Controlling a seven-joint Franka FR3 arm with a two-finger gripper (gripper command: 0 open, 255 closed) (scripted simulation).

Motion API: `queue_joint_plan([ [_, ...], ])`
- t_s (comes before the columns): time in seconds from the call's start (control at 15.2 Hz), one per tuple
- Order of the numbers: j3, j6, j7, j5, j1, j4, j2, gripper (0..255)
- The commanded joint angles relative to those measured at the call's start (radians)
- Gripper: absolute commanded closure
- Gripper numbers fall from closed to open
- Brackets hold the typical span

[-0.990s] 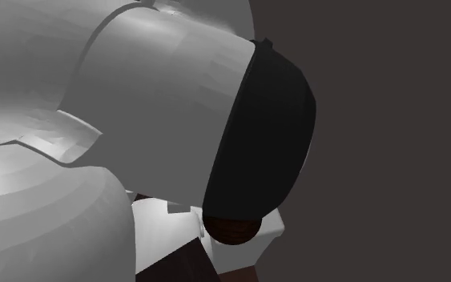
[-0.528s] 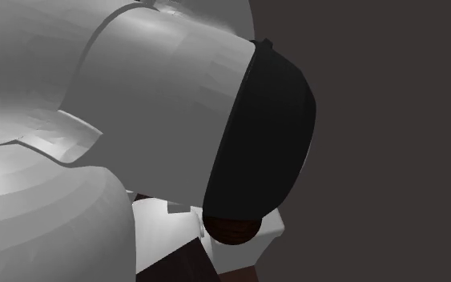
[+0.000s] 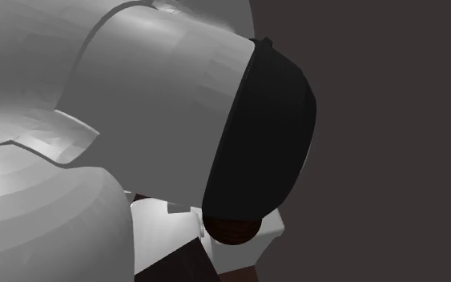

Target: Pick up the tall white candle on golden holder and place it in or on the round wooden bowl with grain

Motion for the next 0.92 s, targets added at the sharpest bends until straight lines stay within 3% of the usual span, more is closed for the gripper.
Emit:
queue_joint_plan([
  [0.0, 0.004, -0.014, -0.003, 0.005, -0.002, 0.003, -0.012, 255],
  [0.86, 0.029, -0.148, -0.029, 0.048, -0.017, 0.055, -0.099, 255],
])
